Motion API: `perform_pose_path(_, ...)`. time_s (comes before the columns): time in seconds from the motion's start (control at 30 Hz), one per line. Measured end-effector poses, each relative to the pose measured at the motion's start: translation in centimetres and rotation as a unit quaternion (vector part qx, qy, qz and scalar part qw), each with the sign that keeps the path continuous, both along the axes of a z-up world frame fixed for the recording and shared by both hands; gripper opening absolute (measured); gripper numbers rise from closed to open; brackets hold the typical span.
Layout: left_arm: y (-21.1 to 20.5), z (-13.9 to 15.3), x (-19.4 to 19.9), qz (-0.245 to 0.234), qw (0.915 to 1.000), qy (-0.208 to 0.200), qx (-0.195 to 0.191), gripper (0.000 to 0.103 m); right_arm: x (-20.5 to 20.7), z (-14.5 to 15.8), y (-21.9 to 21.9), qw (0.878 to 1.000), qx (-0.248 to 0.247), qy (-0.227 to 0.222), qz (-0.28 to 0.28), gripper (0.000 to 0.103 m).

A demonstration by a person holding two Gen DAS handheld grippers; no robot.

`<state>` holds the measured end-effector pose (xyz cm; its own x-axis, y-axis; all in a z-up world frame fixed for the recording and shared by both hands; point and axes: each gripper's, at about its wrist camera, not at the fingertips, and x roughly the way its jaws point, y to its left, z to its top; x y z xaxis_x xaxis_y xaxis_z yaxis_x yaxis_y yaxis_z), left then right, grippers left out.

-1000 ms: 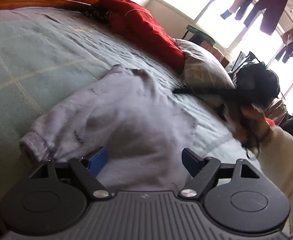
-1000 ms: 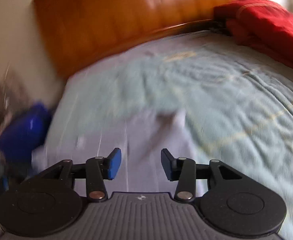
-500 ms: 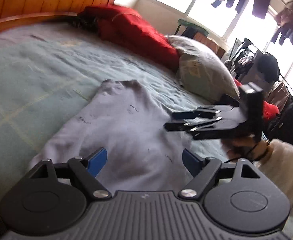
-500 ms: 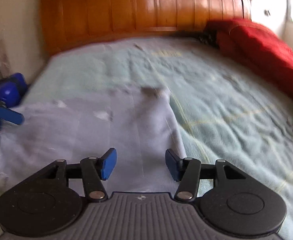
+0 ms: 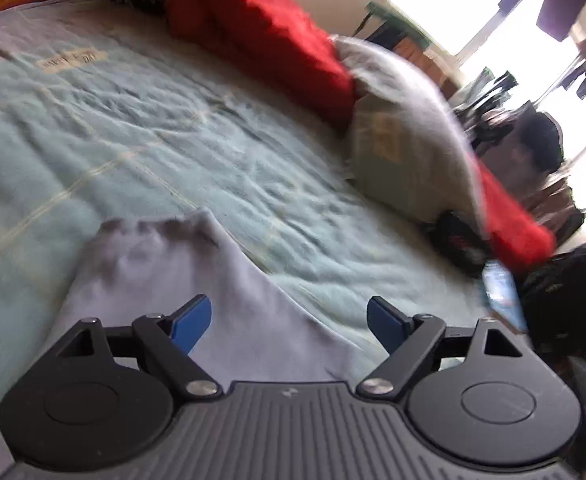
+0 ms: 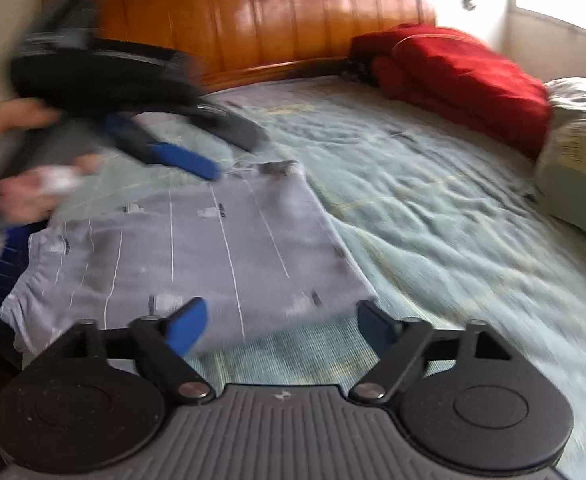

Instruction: Fold clothes

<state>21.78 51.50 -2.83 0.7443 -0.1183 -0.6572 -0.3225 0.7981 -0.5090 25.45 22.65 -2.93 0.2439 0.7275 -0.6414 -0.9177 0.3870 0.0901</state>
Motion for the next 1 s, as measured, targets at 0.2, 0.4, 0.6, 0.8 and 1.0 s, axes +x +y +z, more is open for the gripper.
perform_pose_path(0.2, 1.6, -4.4, 4.3, 0.027, 0.9993, 0.024, -0.01, 0.084, -1.6, -0.5, -3.5, 1.0, 0.013, 0.02, 0.003, 0.097)
perform_pose_path(0.4, 0.4, -2.5, 4.7, 0.027, 0.999, 0.015, 0.031, 0.084, -1.6, -0.8, -4.4, 0.999, 0.022, 0.045, -0.017, 0.097)
perform_pose_path(0.6, 0.6, -4.4, 7.0, 0.013, 0.9975, 0.033, 0.061, 0.085, -1.8, -0.5, -4.4, 0.999, 0.023, 0.03, -0.025, 0.098)
perform_pose_path(0.8, 0.0, -1.1, 5.4, -0.009, 0.996, 0.031, 0.083, 0.088, -2.0, -0.1, -5.2, 0.999, 0.032, 0.03, -0.03, 0.1)
perform_pose_path(1.0, 1.8, 0.1, 1.9, -0.013, 0.9959, 0.05, 0.074, 0.089, -1.8, -0.5, -5.0, 0.998, 0.032, 0.039, -0.028, 0.101)
